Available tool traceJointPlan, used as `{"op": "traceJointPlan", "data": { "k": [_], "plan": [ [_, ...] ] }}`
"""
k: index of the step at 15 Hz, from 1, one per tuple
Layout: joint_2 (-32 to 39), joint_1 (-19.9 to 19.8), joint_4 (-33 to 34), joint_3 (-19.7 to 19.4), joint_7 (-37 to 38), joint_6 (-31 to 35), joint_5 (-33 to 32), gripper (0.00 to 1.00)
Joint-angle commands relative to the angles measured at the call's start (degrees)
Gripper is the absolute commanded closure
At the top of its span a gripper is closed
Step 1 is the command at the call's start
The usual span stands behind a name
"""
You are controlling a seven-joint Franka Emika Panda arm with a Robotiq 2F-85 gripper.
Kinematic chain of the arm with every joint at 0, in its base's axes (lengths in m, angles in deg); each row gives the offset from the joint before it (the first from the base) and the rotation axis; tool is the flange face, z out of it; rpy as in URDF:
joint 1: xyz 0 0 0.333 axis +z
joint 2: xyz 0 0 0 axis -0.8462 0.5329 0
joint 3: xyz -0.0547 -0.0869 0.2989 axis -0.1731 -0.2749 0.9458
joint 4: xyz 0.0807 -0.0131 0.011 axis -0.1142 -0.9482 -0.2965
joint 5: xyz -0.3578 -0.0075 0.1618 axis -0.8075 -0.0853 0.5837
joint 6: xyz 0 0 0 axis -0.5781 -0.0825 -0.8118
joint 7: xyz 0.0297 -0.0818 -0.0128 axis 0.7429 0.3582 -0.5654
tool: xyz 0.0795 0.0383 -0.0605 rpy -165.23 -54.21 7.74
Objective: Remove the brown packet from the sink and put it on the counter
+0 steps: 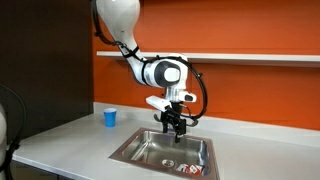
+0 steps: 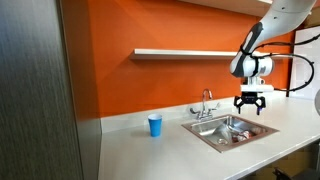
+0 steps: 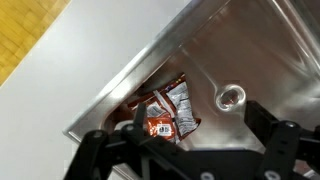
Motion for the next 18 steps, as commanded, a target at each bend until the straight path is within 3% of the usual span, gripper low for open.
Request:
{"op": "traceJointPlan", "data": {
  "k": [1,13,18],
  "plan": [
    [-0.04,-0.44,0.06,0.44,0.08,-0.11,-0.11,0.0],
    [11.84,-1.34,9.55,0.56,-1.47,-0.53,0.74,0.0],
    [17.59,-3.43,14.65,1.33,-4.07,-0.7,3.11,0.0]
  ]
}}
